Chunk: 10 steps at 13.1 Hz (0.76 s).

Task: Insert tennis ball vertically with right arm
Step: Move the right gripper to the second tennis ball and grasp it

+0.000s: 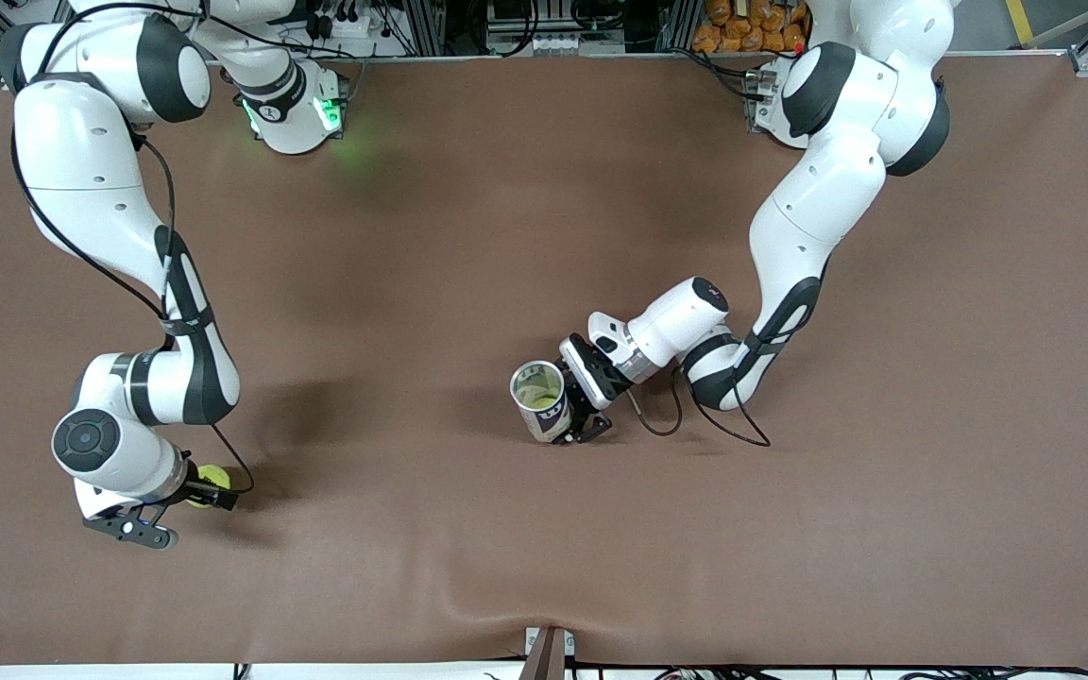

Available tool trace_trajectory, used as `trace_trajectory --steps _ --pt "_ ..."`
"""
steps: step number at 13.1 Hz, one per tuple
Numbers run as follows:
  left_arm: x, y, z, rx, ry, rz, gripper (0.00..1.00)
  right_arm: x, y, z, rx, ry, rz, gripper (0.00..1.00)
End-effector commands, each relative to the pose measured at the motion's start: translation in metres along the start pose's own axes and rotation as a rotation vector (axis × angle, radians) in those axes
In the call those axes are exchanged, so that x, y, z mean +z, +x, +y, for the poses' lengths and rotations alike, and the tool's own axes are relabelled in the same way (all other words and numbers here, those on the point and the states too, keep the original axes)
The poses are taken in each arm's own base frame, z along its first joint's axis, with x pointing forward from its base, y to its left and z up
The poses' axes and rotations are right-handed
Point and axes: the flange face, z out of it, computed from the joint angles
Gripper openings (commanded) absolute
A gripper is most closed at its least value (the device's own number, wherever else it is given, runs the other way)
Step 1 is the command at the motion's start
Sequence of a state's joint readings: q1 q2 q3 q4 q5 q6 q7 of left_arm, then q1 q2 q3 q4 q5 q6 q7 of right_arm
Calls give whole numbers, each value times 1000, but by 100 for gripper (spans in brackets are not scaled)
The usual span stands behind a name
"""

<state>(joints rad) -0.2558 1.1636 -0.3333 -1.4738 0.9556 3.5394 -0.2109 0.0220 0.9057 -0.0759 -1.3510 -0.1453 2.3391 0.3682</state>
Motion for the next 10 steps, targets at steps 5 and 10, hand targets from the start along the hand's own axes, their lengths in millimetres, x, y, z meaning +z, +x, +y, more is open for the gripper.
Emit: trace_trajectory --steps 5,10 --pt "-2 -1 0 11 -9 10 80 -15 -5 -1 62 3 -8 62" --pt "-3 -1 -1 12 -8 10 80 -67 -1 -22 90 79 -3 63"
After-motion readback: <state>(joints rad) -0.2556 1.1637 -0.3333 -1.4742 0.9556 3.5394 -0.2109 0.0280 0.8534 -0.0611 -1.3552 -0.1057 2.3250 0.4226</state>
